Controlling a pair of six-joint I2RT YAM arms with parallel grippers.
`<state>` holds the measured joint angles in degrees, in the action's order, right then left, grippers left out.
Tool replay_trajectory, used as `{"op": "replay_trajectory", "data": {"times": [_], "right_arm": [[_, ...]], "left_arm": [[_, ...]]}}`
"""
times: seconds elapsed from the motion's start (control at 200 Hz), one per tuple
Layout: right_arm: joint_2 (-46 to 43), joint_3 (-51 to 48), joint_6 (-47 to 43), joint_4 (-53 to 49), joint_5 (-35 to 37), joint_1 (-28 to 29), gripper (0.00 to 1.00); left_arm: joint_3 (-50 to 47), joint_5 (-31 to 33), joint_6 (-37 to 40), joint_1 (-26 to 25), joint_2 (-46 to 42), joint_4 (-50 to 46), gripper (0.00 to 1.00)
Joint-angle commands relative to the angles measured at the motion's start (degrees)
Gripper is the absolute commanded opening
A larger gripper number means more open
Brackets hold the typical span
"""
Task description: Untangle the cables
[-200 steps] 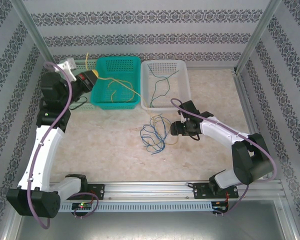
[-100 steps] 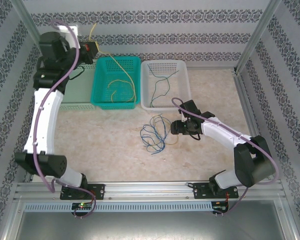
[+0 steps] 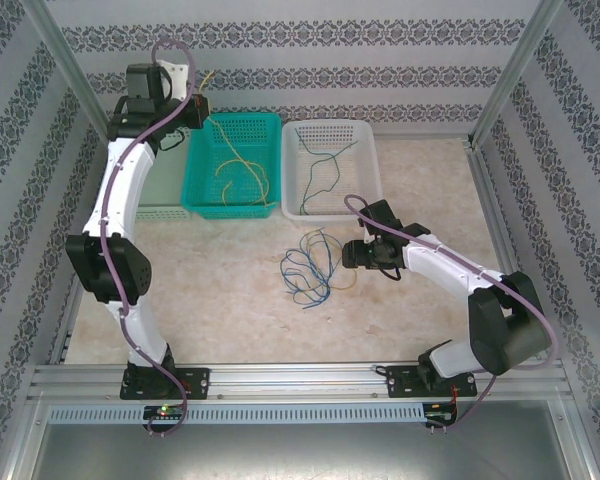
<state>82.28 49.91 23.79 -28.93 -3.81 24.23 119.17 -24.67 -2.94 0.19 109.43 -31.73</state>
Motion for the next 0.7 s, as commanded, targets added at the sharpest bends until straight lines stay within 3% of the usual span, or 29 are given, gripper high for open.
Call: {"op": "replay_trajectory", "data": {"times": [0.0,0.195,0.39,0.53,0.62,0.694], "right_arm": [[-0.50,0.36,0.68,-0.51,1.53,0.03,0.68],[-0.68,1.07,0.55,-0.87,1.75,0.03,0.68],[0.57,1.91,1.55,-0.82,1.20,0.28,0.67],[2.89,3.12,3.67,-1.45,1.13,0.56,0.65],[5.65,4.53,5.24,-2.20,0.38,0.57,0.62],[7.47,5.37,4.89,-2.34,0.26,1.10,0.60]], "left_arm": [[4.38,3.15,5.03,1.11,3.07,-4.12,0.01],[8.40,3.89,7.69,2.21,9.75,-8.12,0.02],[8.82,-1.98,4.31,2.19,11.59,-6.76,0.09],[6.37,-6.07,2.33,1.68,10.93,-6.76,0.34],[3.17,-6.14,2.53,0.84,9.24,-6.51,0.59],[0.22,-6.36,2.42,0.22,7.04,-5.36,0.66]]}}
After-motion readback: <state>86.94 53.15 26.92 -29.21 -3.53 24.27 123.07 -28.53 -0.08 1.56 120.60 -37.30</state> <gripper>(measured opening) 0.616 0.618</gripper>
